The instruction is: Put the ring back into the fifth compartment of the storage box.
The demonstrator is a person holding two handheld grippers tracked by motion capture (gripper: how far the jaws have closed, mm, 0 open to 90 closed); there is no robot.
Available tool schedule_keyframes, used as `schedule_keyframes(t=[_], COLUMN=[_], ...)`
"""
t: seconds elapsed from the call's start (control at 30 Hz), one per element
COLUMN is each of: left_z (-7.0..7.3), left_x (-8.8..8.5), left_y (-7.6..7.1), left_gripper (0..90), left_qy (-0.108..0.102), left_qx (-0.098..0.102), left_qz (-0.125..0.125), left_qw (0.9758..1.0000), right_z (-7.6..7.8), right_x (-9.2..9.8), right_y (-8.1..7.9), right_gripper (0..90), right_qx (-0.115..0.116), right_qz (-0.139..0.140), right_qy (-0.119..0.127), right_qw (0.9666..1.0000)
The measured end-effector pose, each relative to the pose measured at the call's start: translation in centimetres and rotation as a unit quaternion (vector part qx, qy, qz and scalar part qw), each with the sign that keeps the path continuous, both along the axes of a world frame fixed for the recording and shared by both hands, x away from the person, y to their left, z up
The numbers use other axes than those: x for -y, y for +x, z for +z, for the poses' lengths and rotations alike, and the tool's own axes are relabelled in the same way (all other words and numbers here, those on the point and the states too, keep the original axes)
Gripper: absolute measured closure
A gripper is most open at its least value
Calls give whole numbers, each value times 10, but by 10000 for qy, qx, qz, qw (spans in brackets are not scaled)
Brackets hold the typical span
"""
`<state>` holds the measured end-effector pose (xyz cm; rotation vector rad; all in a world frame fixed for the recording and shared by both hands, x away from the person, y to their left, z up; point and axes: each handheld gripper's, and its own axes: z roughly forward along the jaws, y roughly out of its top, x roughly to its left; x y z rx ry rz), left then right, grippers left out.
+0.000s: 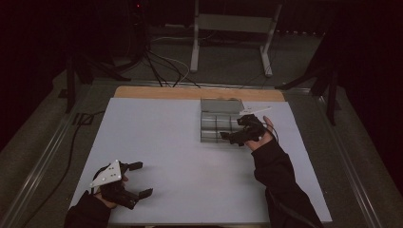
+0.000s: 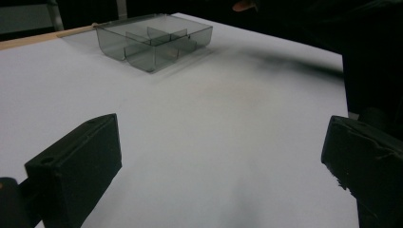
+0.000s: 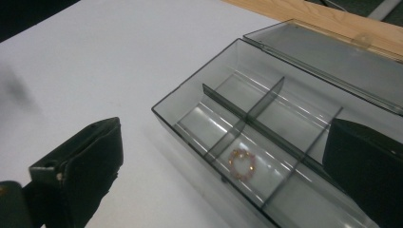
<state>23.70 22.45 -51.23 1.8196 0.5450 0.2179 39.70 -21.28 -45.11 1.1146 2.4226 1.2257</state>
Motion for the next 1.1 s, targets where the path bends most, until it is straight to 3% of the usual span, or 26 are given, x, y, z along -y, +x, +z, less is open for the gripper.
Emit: schedule_keyframes(t=[0.27,0.83,1.1], left_z=[0,0,0], left_x=[0,0,0], left_y=[0,0,0], left_gripper=[7,7,7], left_qy=[3,27,6], left_qx=[-16,-10,-10], left_qz=[26,15,16], left_qw=[10000,10000,10000], right_z=[2,-21,-34], right_x=[16,40,63], right_y=[-19,-69,-93], right_gripper=[0,0,0], right_qx=[88,8,-118], right_qz=[-163,-112,-213], right_qy=[-57,151,233], right_qw=[9998,9998,9994])
